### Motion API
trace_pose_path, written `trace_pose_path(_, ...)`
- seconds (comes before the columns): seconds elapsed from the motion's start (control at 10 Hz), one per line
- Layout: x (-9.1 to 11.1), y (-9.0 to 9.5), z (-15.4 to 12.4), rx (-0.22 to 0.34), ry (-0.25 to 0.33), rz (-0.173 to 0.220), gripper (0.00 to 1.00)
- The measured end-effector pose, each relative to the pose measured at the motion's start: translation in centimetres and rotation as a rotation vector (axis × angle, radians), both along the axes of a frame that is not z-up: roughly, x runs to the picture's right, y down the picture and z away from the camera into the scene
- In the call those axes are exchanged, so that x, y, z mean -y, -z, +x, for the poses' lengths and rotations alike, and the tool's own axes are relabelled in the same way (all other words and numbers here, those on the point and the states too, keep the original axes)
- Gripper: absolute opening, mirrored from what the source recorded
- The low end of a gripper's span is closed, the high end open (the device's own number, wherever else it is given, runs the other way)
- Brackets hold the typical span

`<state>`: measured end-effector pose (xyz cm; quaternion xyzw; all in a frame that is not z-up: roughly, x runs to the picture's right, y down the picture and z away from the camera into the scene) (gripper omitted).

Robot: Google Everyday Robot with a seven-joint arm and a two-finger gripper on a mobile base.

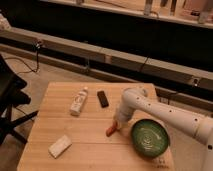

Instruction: Drag the pepper across the table

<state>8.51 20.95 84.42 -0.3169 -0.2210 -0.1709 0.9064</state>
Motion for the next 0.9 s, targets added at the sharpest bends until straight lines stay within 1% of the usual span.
trace_pose_path(0.2, 0.3, 0.1, 1.6, -0.007, -0.016, 0.003, 0.1)
trace_pose_path(0.6, 0.5, 0.2, 2.3, -0.009, -0.032, 0.004, 0.1)
trace_pose_path(0.8, 0.7, 0.2, 3.8, -0.015, -0.046, 0.006, 0.1)
trace_pose_path(0.9, 0.8, 0.2, 3.8, -0.014, -0.049, 0.006, 0.1)
